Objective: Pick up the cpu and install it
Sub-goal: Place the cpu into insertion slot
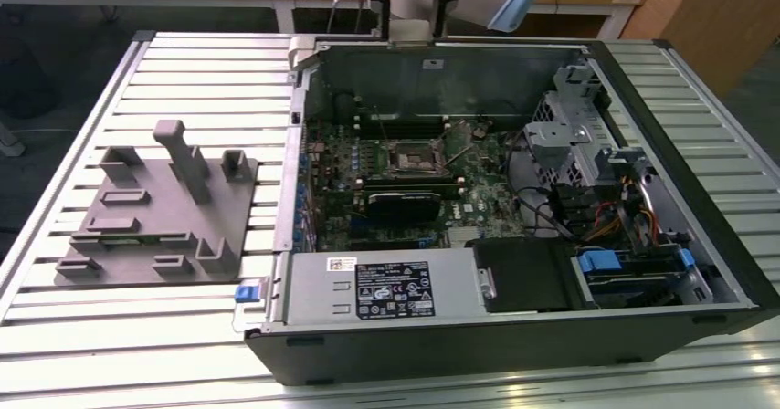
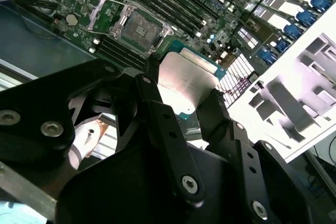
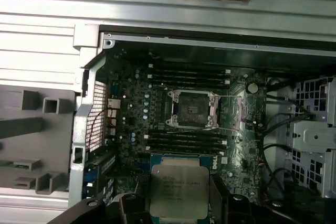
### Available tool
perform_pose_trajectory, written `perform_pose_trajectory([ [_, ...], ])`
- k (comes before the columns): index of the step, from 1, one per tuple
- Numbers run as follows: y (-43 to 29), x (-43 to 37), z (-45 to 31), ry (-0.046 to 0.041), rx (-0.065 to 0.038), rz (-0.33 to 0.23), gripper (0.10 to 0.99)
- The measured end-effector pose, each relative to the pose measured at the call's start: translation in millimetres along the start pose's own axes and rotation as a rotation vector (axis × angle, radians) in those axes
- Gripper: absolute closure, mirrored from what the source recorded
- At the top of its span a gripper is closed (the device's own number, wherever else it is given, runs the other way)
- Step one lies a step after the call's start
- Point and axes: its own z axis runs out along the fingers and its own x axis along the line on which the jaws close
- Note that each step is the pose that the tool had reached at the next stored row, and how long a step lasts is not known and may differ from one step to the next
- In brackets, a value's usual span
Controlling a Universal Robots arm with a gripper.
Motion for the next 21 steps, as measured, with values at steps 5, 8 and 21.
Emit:
perform_pose_trajectory([
  [5, 0.4, -2.8, 0.0, -0.0001, 0.005, 0.007, 0.545],
  [8, 0.6, -2.8, 0.3, -0.0016, 0.006, 0.038, 0.545],
  [21, 0.6, -2.8, 3.7, -0.0109, 0.007, 0.263, 0.545],
])
